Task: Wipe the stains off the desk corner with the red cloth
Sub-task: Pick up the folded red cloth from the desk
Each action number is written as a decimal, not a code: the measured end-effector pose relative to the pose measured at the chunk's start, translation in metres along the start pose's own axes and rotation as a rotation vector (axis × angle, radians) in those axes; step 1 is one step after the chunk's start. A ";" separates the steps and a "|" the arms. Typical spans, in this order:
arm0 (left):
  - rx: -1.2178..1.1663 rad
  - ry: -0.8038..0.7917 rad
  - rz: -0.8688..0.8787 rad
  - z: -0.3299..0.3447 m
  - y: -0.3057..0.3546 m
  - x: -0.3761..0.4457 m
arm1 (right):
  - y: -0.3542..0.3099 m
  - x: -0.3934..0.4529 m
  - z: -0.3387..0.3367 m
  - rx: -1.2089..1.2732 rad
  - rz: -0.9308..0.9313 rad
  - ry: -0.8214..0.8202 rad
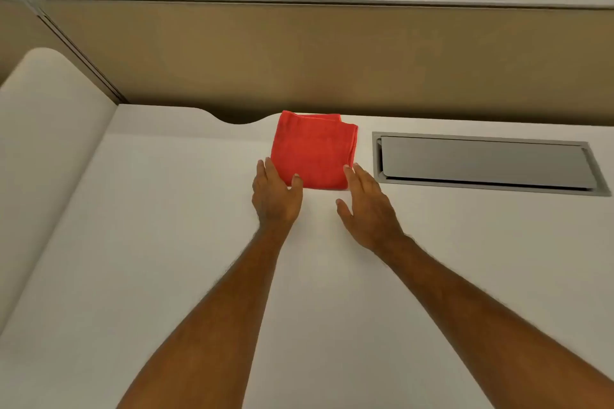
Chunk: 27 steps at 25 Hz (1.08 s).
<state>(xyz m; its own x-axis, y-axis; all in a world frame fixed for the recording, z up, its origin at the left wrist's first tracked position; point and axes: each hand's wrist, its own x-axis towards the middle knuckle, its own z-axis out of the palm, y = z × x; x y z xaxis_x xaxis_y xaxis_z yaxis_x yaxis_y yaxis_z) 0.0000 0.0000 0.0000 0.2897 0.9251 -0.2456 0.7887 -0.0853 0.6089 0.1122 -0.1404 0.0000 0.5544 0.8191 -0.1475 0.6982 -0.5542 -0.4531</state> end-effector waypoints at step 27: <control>-1.264 -0.337 -0.378 -0.012 0.048 -0.109 | 0.021 -0.138 -0.045 0.359 -0.014 0.069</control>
<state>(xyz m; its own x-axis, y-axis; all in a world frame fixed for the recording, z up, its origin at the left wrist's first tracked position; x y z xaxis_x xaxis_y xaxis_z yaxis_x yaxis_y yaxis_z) -0.0002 -0.1000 0.0652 0.4293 0.6659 -0.6101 -0.1292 0.7139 0.6883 0.0710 -0.2714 0.0507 0.5838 0.8074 -0.0855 0.5089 -0.4459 -0.7363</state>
